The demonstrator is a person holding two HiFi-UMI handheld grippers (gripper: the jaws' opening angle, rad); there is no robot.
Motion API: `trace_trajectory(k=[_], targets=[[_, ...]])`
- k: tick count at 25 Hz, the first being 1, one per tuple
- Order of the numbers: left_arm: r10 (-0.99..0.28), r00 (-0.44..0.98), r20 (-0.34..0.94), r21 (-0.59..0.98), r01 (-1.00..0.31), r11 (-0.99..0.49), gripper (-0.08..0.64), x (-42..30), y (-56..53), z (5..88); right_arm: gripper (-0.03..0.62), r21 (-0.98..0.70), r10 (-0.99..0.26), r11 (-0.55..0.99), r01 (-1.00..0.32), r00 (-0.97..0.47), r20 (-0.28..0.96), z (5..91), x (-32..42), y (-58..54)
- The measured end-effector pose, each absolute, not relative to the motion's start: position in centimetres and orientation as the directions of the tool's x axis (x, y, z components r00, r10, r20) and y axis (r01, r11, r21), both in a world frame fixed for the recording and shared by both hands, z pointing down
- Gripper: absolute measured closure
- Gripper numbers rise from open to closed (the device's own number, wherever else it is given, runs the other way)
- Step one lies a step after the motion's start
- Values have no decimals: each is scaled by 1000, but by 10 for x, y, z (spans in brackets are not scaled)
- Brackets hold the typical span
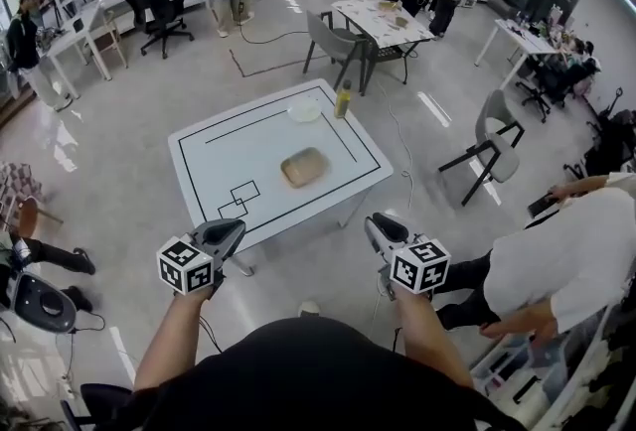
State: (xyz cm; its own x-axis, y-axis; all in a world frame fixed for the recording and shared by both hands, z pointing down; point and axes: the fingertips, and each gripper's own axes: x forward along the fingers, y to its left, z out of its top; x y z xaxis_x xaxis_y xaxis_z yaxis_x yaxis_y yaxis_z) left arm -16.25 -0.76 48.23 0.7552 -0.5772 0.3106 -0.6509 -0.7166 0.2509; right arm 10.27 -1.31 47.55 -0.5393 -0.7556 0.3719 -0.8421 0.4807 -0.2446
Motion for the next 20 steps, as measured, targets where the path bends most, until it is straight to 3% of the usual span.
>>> trace_trajectory(k=[17,20], targets=[[-618,715,328,226,-694,-684,534,-134,-50,474,497,-295,-683,571,-766,-643,347,483,118,-73],[-624,710,328,223,-699,-679,533,-125,-63,474,525,-289,-682,586,-757,-653,330,480,123,-86]])
